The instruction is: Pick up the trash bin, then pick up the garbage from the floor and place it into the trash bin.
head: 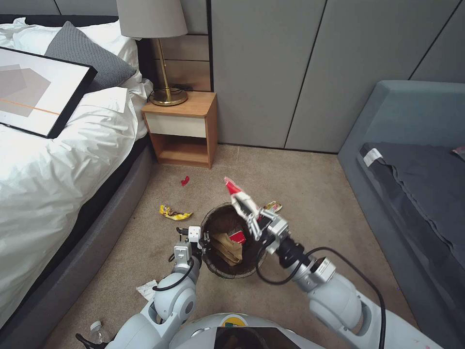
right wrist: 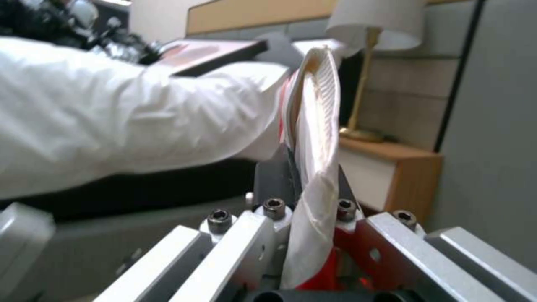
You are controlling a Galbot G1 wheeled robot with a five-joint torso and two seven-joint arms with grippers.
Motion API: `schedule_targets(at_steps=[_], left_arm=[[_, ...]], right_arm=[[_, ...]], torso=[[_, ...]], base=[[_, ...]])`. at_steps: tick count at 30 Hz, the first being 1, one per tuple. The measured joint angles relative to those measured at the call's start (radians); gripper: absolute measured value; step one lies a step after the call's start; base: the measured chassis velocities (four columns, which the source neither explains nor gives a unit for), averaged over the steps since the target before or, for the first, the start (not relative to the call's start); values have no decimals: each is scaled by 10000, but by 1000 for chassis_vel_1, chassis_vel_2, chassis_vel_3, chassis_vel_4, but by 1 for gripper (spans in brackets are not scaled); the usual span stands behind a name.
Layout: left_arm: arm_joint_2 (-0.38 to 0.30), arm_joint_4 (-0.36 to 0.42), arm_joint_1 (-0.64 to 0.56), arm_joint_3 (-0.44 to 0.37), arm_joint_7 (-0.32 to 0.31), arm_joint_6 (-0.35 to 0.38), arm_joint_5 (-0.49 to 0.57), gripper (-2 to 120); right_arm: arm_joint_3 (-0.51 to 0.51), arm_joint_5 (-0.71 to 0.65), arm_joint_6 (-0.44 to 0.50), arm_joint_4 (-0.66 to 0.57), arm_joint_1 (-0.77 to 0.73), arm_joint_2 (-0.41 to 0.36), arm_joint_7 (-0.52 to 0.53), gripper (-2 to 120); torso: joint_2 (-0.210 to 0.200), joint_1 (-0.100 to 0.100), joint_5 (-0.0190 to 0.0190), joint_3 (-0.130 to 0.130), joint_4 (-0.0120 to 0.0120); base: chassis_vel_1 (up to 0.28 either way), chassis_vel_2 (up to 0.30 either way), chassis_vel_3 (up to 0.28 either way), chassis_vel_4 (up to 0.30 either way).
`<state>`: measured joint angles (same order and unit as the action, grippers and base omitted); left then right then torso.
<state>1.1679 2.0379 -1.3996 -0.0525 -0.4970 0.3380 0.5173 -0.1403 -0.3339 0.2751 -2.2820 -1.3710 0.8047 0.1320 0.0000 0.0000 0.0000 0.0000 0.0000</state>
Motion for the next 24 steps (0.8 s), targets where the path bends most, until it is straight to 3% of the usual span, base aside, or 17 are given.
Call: schedule_targets(at_steps=[13,23,24], left_arm=[[206,-44,129,53,-39,35,-39,2],[201,-9,149,-14,-49,-3,-25,2],[210,-9,148,-15,-49,-12,-25,2]], right_arm=[[2436,1279,384,1318,4,-199,-486,0],[2781,1842,548,2484,110,64,-285,-1],[2719,1901,506,2536,128,76,-184,6]], torso=[[0,0,0,0,0],[0,0,1,0,0],[0,0,0,0,0]], base=[[0,0,0,0],[0,0,0,0],[0,0,0,0]])
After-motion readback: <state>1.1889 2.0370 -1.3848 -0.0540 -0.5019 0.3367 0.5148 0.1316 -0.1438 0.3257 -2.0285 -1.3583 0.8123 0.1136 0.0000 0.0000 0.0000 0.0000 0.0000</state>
